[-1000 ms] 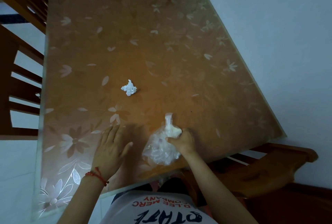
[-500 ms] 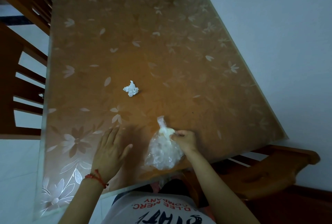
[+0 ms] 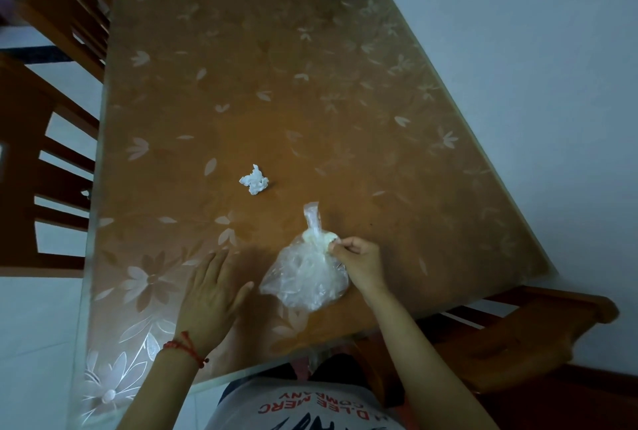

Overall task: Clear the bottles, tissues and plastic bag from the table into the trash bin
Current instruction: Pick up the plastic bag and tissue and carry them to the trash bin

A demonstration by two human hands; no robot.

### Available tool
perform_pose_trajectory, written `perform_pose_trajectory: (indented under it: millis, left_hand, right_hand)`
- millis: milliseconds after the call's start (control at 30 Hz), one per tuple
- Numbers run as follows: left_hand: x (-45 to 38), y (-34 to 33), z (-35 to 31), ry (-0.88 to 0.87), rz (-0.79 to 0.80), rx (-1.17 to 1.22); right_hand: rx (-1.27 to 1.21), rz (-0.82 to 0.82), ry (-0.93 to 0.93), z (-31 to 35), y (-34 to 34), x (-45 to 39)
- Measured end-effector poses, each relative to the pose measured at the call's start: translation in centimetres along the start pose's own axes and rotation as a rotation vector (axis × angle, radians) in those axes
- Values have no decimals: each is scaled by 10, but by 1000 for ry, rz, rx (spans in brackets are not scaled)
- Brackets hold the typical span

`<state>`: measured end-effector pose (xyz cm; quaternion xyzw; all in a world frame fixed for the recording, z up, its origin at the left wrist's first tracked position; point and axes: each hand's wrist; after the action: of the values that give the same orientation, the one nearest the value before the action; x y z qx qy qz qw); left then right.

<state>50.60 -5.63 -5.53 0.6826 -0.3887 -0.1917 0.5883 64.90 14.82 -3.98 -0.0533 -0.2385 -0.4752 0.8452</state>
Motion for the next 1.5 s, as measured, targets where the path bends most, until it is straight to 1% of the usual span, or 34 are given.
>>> perform_pose_trajectory:
  millis: [233, 467, 600, 800, 1033, 1100, 1300, 1400, 1500]
  left_hand:
    - [-27, 12, 10, -13, -62, 61]
    - [-89, 14, 16, -39, -100, 161]
    - [-126, 21, 10, -27, -74, 193]
    - [-182, 13, 3, 84, 6, 347]
    - [-216, -5, -2, 26, 43, 315]
    - [-219, -9, -1, 18, 21, 294]
    - [-209, -16, 0, -6, -128, 298]
    - [-198, -16, 1, 46, -168, 367]
    - [-183, -4, -2, 223, -156, 578]
  right_hand:
    - [-72, -55, 103, 20, -1, -5]
    - [-86, -114, 88, 25, 4, -15]
    - [-93, -156, 64, 25, 7, -21]
    - [-134, -205, 41, 23, 8, -27]
    - [-164, -232, 13, 21, 9, -30]
    - [-158, -240, 7, 19, 9, -30]
    - [-141, -225, -4, 19, 6, -25]
    - [-138, -222, -15, 20, 2, -23]
    - [-133, -208, -27, 20, -1, -20]
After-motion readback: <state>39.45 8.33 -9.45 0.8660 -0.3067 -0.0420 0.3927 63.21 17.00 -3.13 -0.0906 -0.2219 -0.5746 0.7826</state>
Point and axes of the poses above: each hand's wrist, its own x-axis away from the middle knuckle, its own y-axis out of the back of the hand, z = x × y, and after that the axes turned 8 degrees about -x, right-handed
